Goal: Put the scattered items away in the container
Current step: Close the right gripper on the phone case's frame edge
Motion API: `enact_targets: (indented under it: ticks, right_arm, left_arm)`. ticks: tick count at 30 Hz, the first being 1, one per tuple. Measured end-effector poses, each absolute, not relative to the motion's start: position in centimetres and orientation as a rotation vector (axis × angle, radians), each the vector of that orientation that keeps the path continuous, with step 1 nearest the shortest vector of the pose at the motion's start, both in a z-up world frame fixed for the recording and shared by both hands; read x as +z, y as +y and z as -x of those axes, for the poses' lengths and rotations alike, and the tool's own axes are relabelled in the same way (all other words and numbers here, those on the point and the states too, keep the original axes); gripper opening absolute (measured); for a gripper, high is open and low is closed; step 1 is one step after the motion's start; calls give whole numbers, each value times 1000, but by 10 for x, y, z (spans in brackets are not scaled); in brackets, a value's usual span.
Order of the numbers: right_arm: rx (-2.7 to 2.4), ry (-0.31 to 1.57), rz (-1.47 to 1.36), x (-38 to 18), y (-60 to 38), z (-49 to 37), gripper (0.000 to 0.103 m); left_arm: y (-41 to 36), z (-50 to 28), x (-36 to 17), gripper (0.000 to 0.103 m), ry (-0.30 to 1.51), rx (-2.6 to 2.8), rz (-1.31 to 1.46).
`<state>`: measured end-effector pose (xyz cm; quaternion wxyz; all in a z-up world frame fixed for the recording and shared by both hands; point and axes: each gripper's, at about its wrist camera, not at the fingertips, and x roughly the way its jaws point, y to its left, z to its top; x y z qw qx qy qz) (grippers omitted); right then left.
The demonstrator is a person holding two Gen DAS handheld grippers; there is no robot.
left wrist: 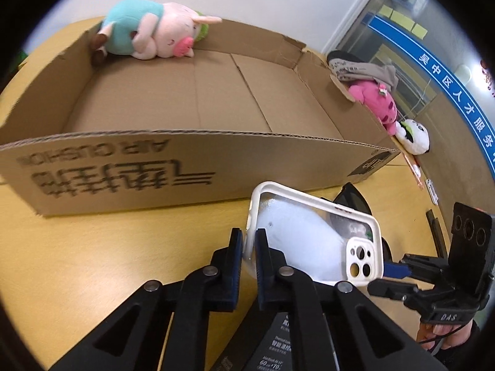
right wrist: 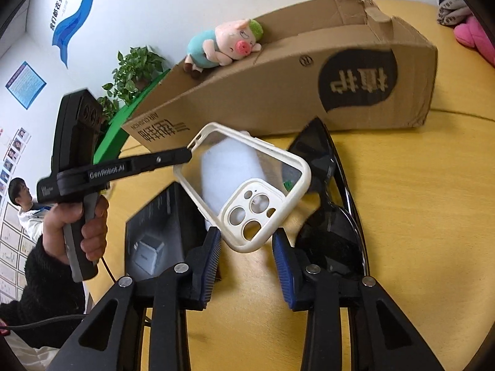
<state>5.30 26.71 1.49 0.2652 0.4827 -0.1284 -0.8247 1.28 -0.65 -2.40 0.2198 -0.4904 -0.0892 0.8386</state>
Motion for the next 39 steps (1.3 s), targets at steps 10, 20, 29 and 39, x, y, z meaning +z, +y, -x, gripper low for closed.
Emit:
enact_targets:
  ticks: [10, 20, 29, 39]
  right_arm:
    - [-2181, -295, -1356, 16, 245, -36, 57]
    - [-2233, -355, -1335, 16, 260, -16, 41]
    - [-2260, -284, -1321, 15, 255, -16, 16]
    - [-2302, -273, -1259, 30, 257, -21, 15]
  left_arm:
    - [-28, -31, -22, 7, -318, 2333, 1360]
    - [-31, -29, -21, 7, -343, 2345, 1357]
    - [-43, -37, -16, 7, -366, 2375, 1328]
    - [-39, -43, 9, 7, -323, 2413, 1245]
